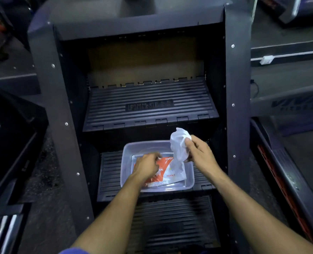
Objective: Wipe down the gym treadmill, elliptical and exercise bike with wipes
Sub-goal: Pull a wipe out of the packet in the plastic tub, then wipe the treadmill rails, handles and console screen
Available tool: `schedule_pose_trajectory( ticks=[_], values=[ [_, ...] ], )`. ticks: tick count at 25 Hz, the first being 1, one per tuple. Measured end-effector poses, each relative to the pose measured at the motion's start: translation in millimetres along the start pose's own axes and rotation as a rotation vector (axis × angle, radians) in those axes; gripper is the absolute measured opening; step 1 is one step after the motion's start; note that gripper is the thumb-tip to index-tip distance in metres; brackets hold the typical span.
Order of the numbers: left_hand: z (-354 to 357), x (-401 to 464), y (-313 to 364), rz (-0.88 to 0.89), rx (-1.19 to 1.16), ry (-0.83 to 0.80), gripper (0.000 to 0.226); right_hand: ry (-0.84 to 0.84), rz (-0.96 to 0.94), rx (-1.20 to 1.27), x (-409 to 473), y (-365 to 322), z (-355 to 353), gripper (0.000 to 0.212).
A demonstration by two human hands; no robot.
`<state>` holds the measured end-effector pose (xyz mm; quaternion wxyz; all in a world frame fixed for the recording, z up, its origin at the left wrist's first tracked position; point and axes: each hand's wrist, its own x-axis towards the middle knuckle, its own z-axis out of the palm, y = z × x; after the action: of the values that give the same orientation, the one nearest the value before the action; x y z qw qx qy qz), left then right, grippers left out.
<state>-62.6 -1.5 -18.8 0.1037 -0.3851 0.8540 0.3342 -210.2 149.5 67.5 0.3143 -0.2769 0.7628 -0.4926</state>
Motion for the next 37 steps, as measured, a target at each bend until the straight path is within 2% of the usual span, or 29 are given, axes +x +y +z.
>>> schedule_pose_trajectory(
  ticks=[1,3,5,7,11,15,20,24,31,37],
  values=[
    [-16,-9,9,0.059,-0.215,0.016,0.048,-0.075,0.027,0.1,-1,-4,-6,0.033],
    [-48,-33,32,0.197,-0.671,-0.132,0.052,-0.21,0.078,0.284,-6,-15,-20,0.031],
    [-70,-55,55,0.259,-0.86,-0.333,0.046,-0.289,0.08,0.322,-13,-25,-30,0.034],
    [-79,-71,73,0.251,-0.837,-0.389,0.036,-0.317,0.064,0.286,-21,-28,-36,0.033],
    [-79,-97,87,0.237,-0.772,-0.313,0.021,-0.229,0.073,0.264,-45,-15,-50,0.029],
    [-73,-119,82,0.284,-0.705,-0.262,0.022,-0.142,0.085,0.331,-80,-9,-59,0.027],
    [-70,-158,76,0.368,-0.697,-0.371,0.027,-0.006,0.065,0.518,-135,-22,-52,0.024],
    [-71,-188,51,0.433,-0.736,-0.333,0.021,0.137,0.047,0.542,-180,-30,-40,0.024],
    [-58,-229,17,0.434,-0.685,-0.618,0.041,0.285,0.065,0.512,-260,-33,-39,0.023],
    [-34,-267,49,0.557,-0.434,-0.761,0.037,0.326,0.075,0.399,-317,-35,-51,0.023]
  ],
)
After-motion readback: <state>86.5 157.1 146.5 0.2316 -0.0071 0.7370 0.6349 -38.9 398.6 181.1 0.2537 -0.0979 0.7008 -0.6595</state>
